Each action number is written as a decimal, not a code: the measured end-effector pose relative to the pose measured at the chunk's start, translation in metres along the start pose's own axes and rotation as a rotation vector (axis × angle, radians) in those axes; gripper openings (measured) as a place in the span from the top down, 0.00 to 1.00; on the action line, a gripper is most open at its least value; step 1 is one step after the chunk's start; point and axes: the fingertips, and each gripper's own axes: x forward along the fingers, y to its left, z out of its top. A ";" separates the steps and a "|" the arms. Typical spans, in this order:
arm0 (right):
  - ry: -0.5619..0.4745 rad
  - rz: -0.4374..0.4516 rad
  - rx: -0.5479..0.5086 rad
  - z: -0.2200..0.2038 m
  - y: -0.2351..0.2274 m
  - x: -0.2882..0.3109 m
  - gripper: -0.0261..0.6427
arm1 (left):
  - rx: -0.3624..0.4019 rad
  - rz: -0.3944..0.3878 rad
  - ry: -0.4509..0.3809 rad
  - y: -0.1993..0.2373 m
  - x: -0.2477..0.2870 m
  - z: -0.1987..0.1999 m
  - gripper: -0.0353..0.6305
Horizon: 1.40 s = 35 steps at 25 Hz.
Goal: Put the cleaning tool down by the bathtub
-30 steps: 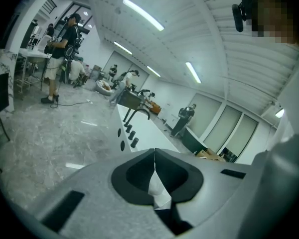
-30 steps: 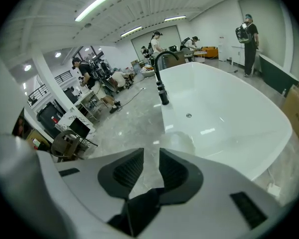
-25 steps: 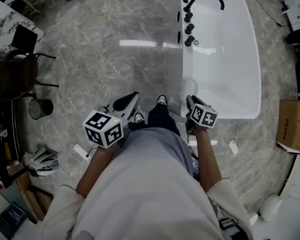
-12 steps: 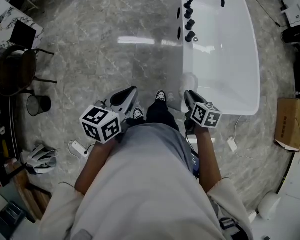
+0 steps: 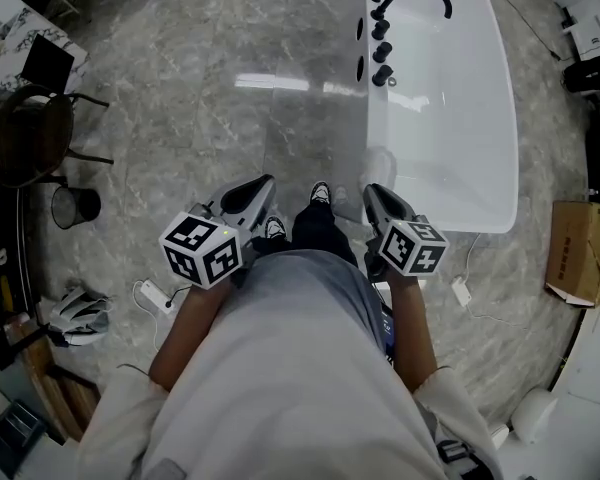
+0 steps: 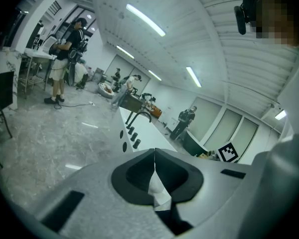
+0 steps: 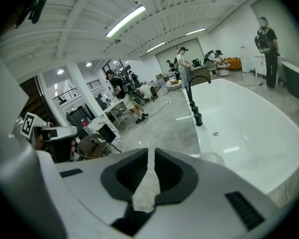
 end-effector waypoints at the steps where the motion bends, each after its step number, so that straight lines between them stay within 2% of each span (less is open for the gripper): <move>1: -0.004 0.007 -0.005 0.002 0.005 -0.002 0.90 | 0.000 0.000 -0.001 0.000 -0.001 0.000 0.94; 8: -0.005 0.071 -0.030 0.014 0.028 -0.015 0.91 | -0.002 0.004 -0.002 -0.002 0.000 -0.002 0.93; 17: -0.086 0.134 -0.028 0.039 0.062 -0.034 0.92 | 0.026 0.002 0.006 0.001 -0.006 -0.002 0.94; 20: -0.100 0.131 -0.054 0.042 0.066 -0.039 0.92 | 0.034 0.009 -0.020 0.001 -0.008 0.002 0.94; 24: -0.127 0.168 -0.051 0.045 0.076 -0.043 0.93 | 0.048 0.016 -0.037 0.003 -0.012 0.007 0.94; 28: -0.115 0.151 -0.097 0.048 0.078 -0.044 0.94 | 0.052 0.027 -0.036 0.003 -0.009 0.010 0.94; 35: -0.102 0.124 -0.109 0.048 0.073 -0.045 0.94 | 0.058 0.085 -0.024 0.005 -0.008 0.007 0.94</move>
